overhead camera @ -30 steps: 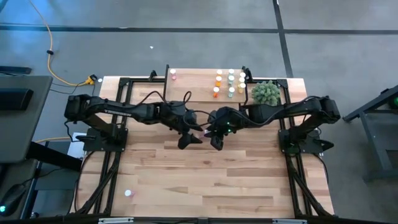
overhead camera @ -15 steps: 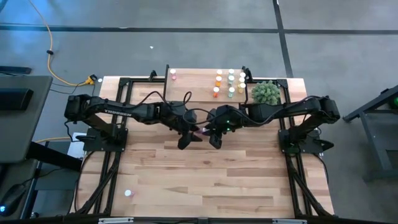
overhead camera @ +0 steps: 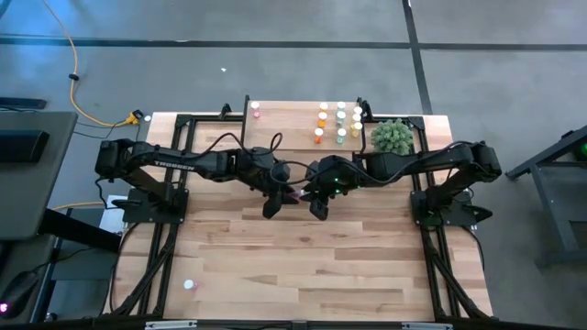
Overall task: Pick and place medicine bottles onto shelf by color
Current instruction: Put the right pink pill bottle onto the shelf aligned with the other pink pill bottle
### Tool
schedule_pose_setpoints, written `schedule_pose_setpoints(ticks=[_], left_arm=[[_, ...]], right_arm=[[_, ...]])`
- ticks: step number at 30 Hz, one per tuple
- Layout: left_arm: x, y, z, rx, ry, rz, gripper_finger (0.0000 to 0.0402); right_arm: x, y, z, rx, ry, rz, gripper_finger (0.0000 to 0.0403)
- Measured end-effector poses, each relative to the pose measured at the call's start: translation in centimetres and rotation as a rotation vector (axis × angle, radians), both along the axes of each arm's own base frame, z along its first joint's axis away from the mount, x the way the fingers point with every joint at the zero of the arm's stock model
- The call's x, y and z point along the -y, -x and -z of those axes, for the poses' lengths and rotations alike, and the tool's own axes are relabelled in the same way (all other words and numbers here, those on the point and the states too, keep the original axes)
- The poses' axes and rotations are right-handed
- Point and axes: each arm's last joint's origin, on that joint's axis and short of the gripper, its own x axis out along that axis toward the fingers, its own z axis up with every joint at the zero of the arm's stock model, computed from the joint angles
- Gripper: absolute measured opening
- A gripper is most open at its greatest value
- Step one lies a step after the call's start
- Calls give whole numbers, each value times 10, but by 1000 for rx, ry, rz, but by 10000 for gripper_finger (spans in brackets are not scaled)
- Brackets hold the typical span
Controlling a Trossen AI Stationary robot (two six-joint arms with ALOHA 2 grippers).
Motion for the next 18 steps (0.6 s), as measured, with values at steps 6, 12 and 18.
schedule_pose_setpoints(ticks=[6,12,18], left_arm=[[0,0,0,0,0,1,97],[0,0,0,1,0,2,92],[0,0,-1,4,3,4,91]], right_arm=[[0,0,0,2,2,-1,108],[0,0,0,5,17,-18,120],[4,4,-7,24,17,-2,190]])
